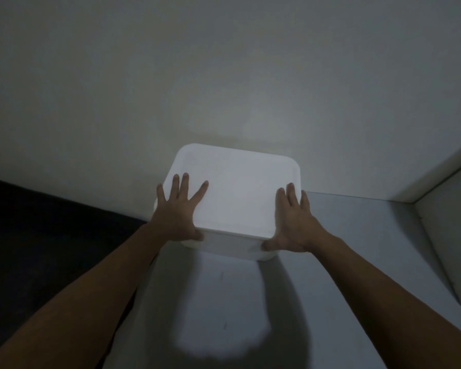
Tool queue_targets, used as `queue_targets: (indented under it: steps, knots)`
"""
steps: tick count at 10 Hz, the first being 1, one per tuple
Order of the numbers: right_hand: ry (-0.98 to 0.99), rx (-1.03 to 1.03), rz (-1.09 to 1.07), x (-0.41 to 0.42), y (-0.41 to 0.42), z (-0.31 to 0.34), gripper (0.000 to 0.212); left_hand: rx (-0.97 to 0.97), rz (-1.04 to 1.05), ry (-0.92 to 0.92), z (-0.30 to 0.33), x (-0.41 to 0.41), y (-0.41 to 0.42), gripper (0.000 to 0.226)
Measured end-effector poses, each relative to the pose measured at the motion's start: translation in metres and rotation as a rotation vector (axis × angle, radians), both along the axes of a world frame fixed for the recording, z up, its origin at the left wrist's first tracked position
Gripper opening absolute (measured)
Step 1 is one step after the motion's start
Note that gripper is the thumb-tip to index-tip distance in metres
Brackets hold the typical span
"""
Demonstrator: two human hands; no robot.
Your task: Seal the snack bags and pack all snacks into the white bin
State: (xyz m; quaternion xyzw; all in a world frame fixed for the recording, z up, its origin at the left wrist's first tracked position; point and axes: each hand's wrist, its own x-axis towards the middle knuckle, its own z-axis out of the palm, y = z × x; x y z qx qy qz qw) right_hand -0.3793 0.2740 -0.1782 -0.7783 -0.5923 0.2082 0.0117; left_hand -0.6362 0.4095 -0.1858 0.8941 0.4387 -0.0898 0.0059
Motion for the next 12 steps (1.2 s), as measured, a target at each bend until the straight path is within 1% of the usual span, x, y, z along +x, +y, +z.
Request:
queue_targets:
  steps: [1,2,4,6,8,9,10,12]
  knots:
    - [-0.024,-0.005,0.003,0.001,0.009,0.004,0.143,0.008,0.023,0.008,0.001,0.004,0.003,0.133]
    - [-0.04,-0.029,-0.011,0.004,0.018,0.011,0.139,-0.024,0.048,0.017,0.005,0.014,0.01,0.132]
    - [-0.047,-0.047,-0.021,0.012,0.029,0.01,0.139,-0.038,0.069,-0.004,0.002,0.021,0.017,0.133]
    - [-0.068,-0.037,-0.058,0.006,0.021,0.016,0.132,-0.038,0.069,-0.009,0.005,0.021,0.014,0.134]
    - [-0.046,-0.001,-0.033,0.003,0.003,0.022,0.128,-0.014,0.146,0.02,0.011,0.036,-0.015,0.126]
    - [-0.015,0.014,0.017,0.011,-0.014,0.032,0.114,-0.06,0.171,0.029,0.018,0.045,-0.029,0.129]
    - [0.02,0.045,0.034,0.019,-0.035,0.044,0.092,-0.095,0.151,0.046,0.03,0.054,-0.044,0.122]
    - [0.065,0.043,-0.069,0.042,-0.085,0.061,0.094,-0.163,0.084,0.035,0.058,0.08,-0.087,0.079]
